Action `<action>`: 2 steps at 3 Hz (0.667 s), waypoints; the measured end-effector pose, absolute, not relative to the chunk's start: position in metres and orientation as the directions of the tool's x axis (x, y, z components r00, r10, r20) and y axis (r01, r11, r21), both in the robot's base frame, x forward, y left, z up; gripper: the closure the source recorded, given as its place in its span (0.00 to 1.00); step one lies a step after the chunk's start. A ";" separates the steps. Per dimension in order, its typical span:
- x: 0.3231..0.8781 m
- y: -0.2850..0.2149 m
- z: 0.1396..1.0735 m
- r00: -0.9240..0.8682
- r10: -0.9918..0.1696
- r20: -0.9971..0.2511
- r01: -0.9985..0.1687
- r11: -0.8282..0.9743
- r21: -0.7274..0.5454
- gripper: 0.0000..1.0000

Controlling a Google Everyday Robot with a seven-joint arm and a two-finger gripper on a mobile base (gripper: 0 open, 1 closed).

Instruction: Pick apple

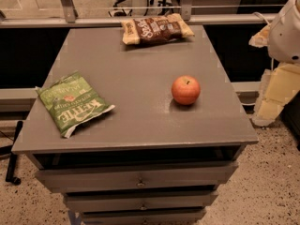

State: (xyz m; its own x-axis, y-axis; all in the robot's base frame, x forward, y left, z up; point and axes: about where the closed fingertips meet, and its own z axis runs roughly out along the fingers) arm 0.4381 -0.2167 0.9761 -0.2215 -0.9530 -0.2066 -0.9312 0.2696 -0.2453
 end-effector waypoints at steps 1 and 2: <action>0.438 -0.217 0.976 -0.221 -0.953 -0.207 -0.931 0.270 -0.246 0.00; 0.447 -0.209 0.971 -0.182 -0.953 -0.244 -0.943 0.240 -0.233 0.00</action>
Offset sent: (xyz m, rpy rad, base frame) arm 0.0211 0.0167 -0.0189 0.1021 0.0294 0.1095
